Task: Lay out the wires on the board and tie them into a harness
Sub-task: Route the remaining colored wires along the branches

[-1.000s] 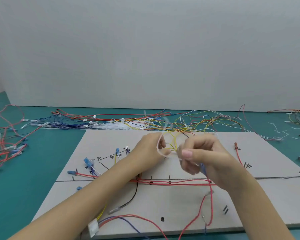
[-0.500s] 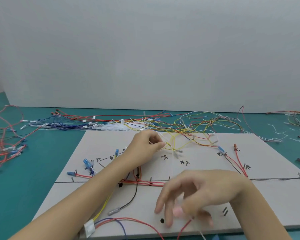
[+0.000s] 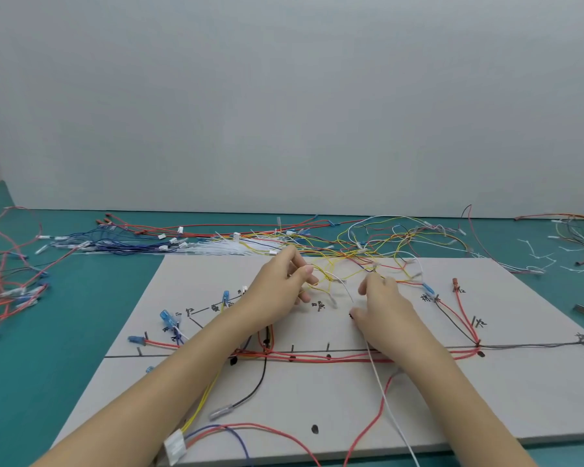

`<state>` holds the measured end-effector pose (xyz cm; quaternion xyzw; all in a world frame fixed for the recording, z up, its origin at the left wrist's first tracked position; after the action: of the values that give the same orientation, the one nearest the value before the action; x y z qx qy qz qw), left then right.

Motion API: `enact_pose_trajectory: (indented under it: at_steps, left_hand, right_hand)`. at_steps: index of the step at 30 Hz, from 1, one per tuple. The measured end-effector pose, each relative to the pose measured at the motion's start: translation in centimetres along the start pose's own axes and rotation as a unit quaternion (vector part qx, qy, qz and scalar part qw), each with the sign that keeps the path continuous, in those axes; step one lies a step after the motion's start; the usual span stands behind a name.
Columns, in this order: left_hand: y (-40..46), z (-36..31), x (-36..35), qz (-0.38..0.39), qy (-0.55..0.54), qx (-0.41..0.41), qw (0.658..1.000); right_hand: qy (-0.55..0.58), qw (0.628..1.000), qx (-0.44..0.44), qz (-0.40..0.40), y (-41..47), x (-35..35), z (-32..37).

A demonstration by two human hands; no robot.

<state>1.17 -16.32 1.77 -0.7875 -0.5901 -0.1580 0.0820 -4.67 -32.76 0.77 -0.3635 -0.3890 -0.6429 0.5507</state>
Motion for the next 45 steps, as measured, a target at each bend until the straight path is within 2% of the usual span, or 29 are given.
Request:
enact_pose_trajectory:
  at_steps: [6,8,10,12,14,16,17,19,21,22,24,26,28,32,38,41,45]
  left_hand:
    - [0.2,0.1,0.5,-0.022,0.006,0.005,1.000]
    - [0.3,0.3,0.9,-0.035,0.010,0.015,0.999]
    - [0.5,0.6,1.1,-0.044,0.010,0.029,0.999]
    - [0.7,0.8,1.2,-0.042,-0.001,0.042,0.998]
    - [0.9,0.8,1.2,-0.033,-0.013,0.049,0.998]
    - [1.1,0.8,1.2,-0.025,-0.022,0.053,0.998]
    - [1.1,0.8,1.3,-0.024,-0.028,0.057,0.998]
    - [1.2,0.8,1.3,-0.024,-0.057,0.062,0.996]
    - [1.1,0.8,1.4,-0.024,-0.069,0.061,0.995]
    - [1.0,0.6,1.5,-0.026,-0.064,0.055,0.996]
    - [0.9,0.2,1.6,-0.026,-0.069,0.033,0.997]
    - [0.8,-0.1,1.6,-0.023,-0.075,0.018,0.997]
    - [0.8,-0.3,1.6,-0.023,-0.074,0.008,0.997]
    - [0.7,-0.5,1.7,-0.015,-0.093,-0.010,0.996]
    - [0.0,-1.0,2.5,-0.050,0.020,-0.052,0.997]
    - [0.0,-1.5,4.1,-0.106,-0.010,-0.065,0.992]
    - [-0.8,-1.8,7.2,-0.226,-0.095,-0.069,0.967]
  right_hand:
    - [0.027,0.999,-0.005,-0.030,0.5,0.8,-0.5]
    - [0.105,0.991,0.021,-0.077,0.7,1.9,-0.3]
    - [0.263,0.953,0.054,-0.140,0.6,3.7,0.0]
    - [0.454,0.875,0.060,-0.160,0.2,5.1,-0.1]
    - [0.568,0.812,0.067,-0.113,-0.2,5.6,0.4]
    - [0.594,0.799,0.089,-0.014,-0.5,5.3,1.4]
    - [0.580,0.807,0.102,0.043,-0.9,4.8,1.9]
    - [0.489,0.849,0.135,0.151,-1.9,3.4,2.9]
    - [0.377,0.895,0.139,0.193,-2.2,1.8,3.0]
    - [0.342,0.915,0.122,0.174,-1.7,1.4,2.6]
    - [0.294,0.950,0.075,0.077,-0.2,1.4,1.5]
    - [0.243,0.968,0.054,-0.015,1.2,1.9,0.8]
    - [0.203,0.976,0.060,-0.047,2.3,1.8,0.9]
    - [0.132,0.986,0.088,-0.048,3.6,0.9,1.9]
    - [0.067,0.984,0.143,-0.087,4.2,1.1,2.5]
    - [0.083,0.981,0.149,-0.090,4.3,1.3,1.7]
    - [0.209,0.973,0.079,-0.060,4.8,0.9,-0.3]
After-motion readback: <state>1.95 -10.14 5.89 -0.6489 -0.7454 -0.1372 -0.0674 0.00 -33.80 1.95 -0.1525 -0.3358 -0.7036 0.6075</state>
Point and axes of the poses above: each hand's wrist, its own y-axis towards the middle knuckle, its own x-axis out of the back of the hand, z = x × y, the point moved 8 cm from there along y, towards the middle knuckle, and after that the axes turned 8 degrees about x, right-handed, at the moved point
